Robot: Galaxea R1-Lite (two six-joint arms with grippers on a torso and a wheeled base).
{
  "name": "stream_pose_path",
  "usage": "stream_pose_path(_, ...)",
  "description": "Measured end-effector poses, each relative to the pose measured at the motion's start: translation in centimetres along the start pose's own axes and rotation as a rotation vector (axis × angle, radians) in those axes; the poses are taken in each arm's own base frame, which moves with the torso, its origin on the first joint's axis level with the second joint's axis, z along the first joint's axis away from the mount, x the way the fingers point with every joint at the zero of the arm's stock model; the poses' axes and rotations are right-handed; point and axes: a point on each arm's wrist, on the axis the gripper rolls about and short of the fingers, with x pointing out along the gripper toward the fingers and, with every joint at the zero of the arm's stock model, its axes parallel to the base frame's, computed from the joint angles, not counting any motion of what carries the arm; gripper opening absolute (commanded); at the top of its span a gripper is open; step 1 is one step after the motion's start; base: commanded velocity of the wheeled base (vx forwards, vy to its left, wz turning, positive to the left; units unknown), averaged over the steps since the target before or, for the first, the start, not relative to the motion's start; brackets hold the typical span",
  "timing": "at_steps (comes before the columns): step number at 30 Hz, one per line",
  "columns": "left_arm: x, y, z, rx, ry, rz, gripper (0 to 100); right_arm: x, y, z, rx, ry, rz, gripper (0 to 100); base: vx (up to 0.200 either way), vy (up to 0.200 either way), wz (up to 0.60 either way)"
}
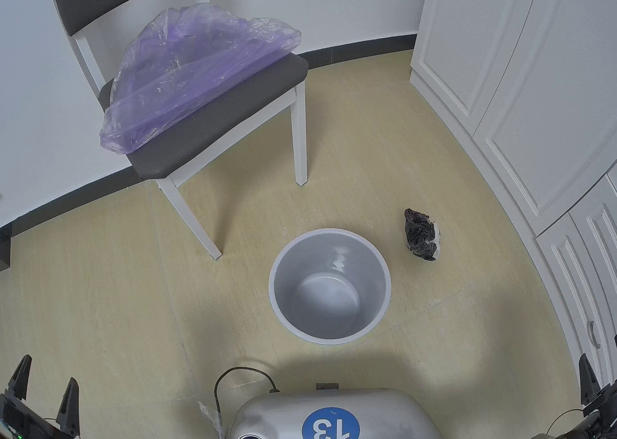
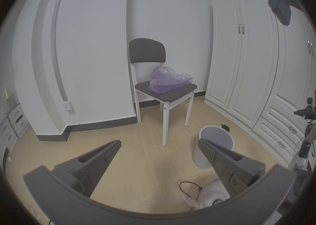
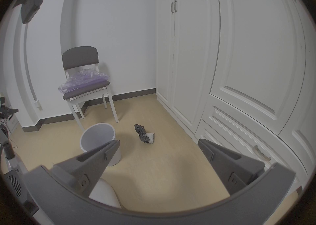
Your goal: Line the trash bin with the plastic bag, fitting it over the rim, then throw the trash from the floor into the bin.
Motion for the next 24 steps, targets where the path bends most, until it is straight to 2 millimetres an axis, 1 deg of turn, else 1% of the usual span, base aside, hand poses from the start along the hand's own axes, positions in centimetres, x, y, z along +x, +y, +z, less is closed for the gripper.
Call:
stream_pose_path(5,0.0,-0.1,0.0,0.015,0.001,-0.032,100,0.0,0.0,0.0,-0.009,0.001,0.004,100,0.0,0.0,0.0)
stream_pose_path(12,0.0,-0.1,0.0,0.009,0.0,-0.028,100,0.0,0.1,0.0,0.011,-0.002,0.028,100,0.0,0.0,0.0)
stream_pose_path(16,-0.1,-0.1,0.6,-0.021,-0.046,-0.047,100,0.0,0.0,0.1,0.009,-0.01,0.013,100,0.0,0.0,0.0)
stream_pose_path(19,-0.5,-0.1,2.2,-0.041,-0.107,-0.072,100,0.0,0.0,0.6,-0.002,-0.054,0.006,100,0.0,0.0,0.0)
stream_pose_path(22,-1.0,-0.1,5.2,-0.038,-0.169,-0.087,100,-0.2,0.0,1.7,-0.013,-0.118,0.011,100,0.0,0.0,0.0)
stream_pose_path(24,-1.2,0.0,7.3,-0.019,-0.188,-0.082,100,-0.4,0.0,2.8,-0.018,-0.146,0.018,100,0.0,0.0,0.0)
